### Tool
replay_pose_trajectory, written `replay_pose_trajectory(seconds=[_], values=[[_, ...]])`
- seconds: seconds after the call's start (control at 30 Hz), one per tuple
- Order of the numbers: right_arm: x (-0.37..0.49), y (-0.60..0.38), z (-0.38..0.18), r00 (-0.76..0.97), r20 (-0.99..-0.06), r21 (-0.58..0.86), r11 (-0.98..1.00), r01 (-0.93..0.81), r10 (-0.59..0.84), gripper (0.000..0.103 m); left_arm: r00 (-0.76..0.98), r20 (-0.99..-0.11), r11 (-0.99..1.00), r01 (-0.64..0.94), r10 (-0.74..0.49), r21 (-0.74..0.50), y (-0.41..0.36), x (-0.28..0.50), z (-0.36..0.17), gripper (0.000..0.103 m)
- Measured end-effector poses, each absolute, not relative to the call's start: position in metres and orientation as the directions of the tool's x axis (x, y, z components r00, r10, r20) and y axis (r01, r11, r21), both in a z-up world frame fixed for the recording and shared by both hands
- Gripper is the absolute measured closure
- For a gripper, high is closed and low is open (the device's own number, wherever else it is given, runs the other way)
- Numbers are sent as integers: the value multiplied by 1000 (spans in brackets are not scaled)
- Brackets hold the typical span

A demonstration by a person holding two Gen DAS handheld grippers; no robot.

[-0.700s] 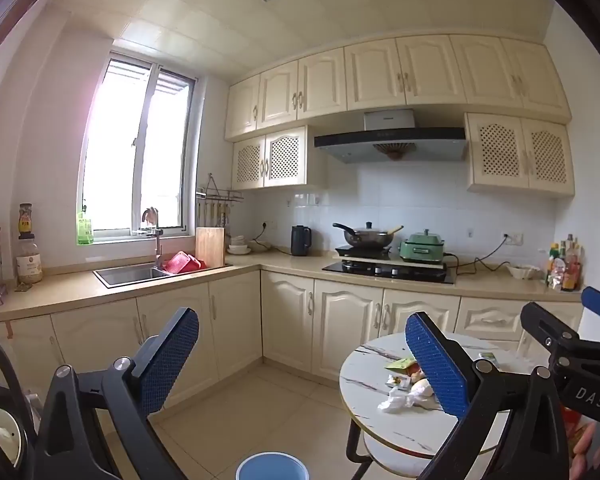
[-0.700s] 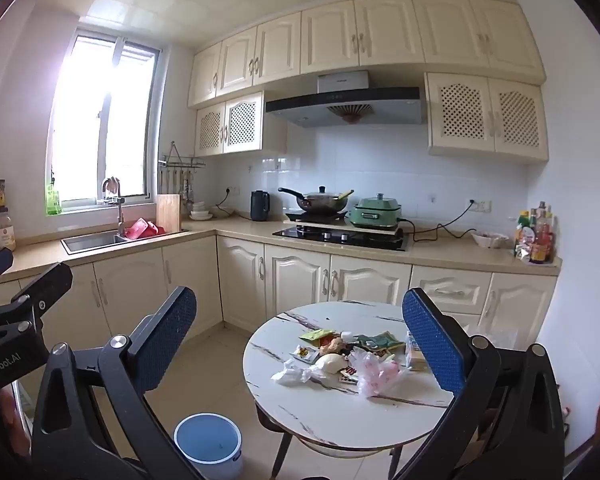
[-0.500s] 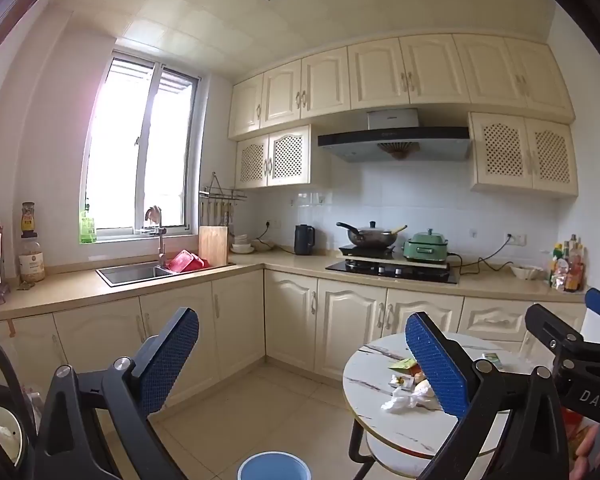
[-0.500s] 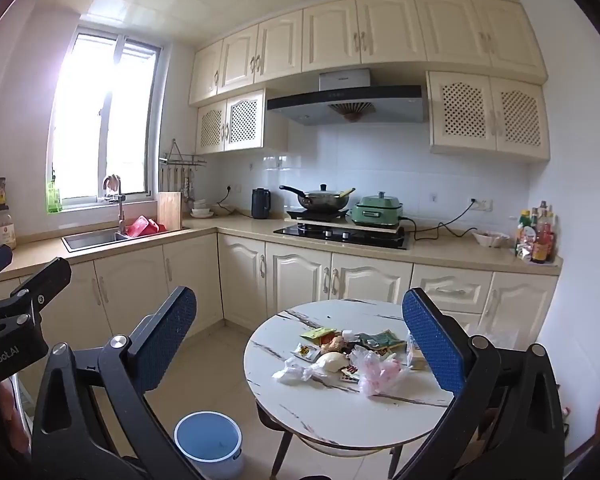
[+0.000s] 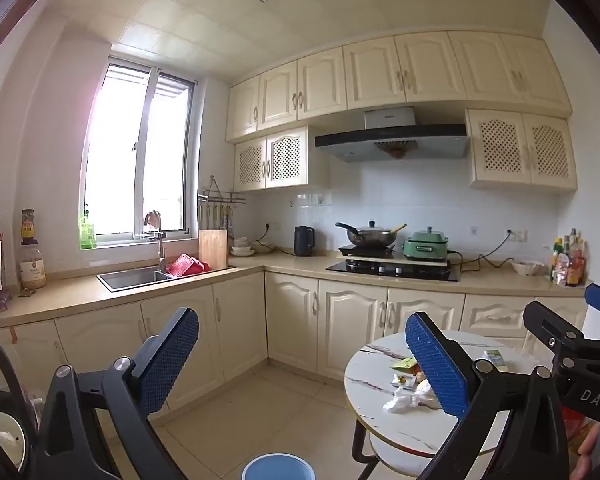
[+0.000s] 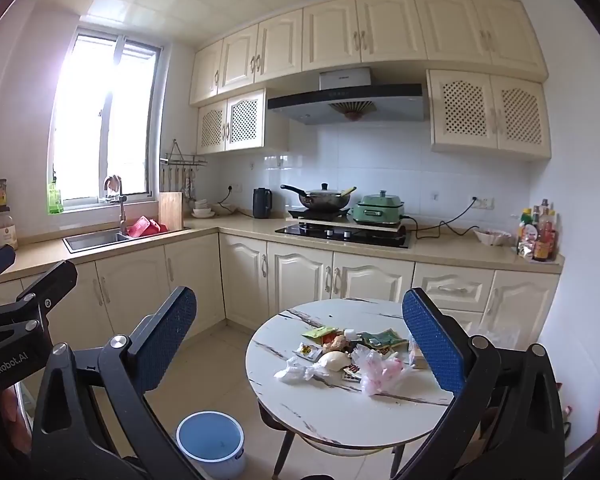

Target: Collect trash

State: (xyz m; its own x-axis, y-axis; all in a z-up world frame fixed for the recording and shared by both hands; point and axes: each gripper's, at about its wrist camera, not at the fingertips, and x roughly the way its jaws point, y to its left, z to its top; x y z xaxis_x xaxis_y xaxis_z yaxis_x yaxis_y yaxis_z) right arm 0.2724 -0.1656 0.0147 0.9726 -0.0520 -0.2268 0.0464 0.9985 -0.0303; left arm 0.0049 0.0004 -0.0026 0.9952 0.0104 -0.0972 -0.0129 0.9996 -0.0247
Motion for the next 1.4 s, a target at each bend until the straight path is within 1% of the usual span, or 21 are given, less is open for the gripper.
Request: replay_pose_trajectory(seconds=[0.9, 1.4], values=[[268, -171, 17, 973, -225, -20, 999, 50, -53, 0, 996, -92, 1000, -6, 4, -14, -2, 2, -1, 1], [266, -178, 17, 971, -233, -12, 998, 54, -55, 0, 994, -107, 1000, -6, 6, -2, -4, 7, -1, 1]])
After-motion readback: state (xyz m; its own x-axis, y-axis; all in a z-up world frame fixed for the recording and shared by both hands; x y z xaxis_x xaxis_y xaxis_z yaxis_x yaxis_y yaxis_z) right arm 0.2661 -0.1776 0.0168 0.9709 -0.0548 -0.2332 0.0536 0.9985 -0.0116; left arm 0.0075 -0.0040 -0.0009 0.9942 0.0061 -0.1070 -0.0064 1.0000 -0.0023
